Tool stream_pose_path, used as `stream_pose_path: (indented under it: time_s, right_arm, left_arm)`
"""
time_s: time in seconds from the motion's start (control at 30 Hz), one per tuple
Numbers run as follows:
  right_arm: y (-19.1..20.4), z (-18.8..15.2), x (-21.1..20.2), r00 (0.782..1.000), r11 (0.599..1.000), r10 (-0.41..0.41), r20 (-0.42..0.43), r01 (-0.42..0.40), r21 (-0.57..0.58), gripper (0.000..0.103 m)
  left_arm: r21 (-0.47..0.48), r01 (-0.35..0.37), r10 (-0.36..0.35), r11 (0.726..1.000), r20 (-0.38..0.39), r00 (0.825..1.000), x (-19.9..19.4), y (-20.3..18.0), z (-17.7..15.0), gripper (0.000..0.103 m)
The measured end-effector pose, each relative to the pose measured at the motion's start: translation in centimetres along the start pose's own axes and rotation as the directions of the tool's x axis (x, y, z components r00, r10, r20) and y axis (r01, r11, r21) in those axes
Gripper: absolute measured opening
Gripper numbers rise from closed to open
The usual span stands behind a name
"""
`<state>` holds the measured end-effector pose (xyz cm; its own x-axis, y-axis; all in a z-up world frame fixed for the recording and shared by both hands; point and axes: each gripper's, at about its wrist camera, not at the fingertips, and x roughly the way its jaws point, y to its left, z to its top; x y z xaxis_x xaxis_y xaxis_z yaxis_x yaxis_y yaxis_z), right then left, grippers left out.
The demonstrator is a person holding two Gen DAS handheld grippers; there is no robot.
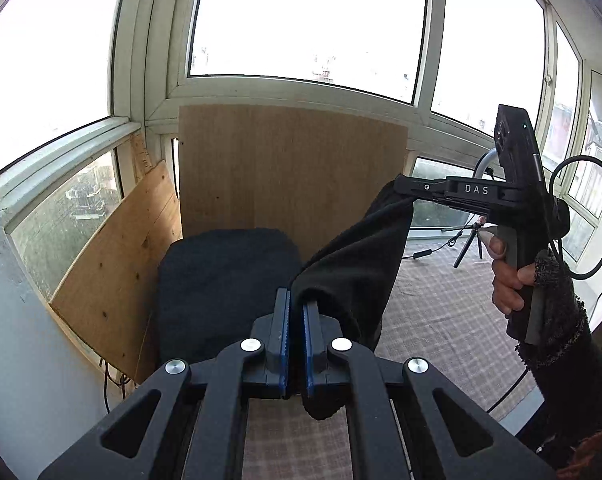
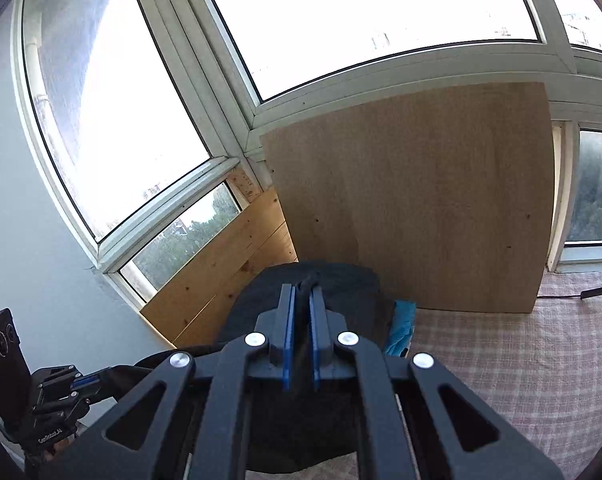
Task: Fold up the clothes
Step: 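Carry the folded garment with both grippers toward the clothes stack by the board, then lower the folded garment onto the clothes stack and open both grippers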
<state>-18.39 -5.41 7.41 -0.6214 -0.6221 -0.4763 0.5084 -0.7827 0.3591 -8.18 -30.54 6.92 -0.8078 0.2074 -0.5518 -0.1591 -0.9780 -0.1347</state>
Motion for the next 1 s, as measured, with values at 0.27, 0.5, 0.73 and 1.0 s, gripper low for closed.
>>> stream_pose_path:
  time_s: [0.27, 0.5, 0.73, 1.0]
  right_arm:
    - [3.7, 0.3, 4.6, 0.997, 1.0, 0.005, -0.071, -0.006, -0.007, 0.006]
    - [0.3, 2.3, 14.4, 0.984, 0.994, -0.084, -0.159, 0.095, 0.059, 0.006]
    - [-4.6, 2.3, 24.9, 0.933, 0.981, -0.131, -0.335, 0.172, 0.095, 0.009]
    - [-7.4, 3.8, 25.0, 0.939, 0.983, -0.122, -0.323, 0.158, 0.09, 0.034]
  left_arm:
    - [-0.009, -0.13, 0.13, 0.991, -0.006, 0.991, 3.4, 6.6, 4.9, 0.005]
    - [0.001, -0.161, 0.16, 0.987, -0.112, 0.981, 15.7, 11.8, 7.9, 0.005]
    - [-0.013, -0.214, 0.201, 0.977, -0.302, 0.932, 26.7, 16.2, 7.5, 0.013]
    - [0.007, -0.254, 0.246, 0.967, -0.28, 0.928, 24.5, 16.4, 7.9, 0.029]
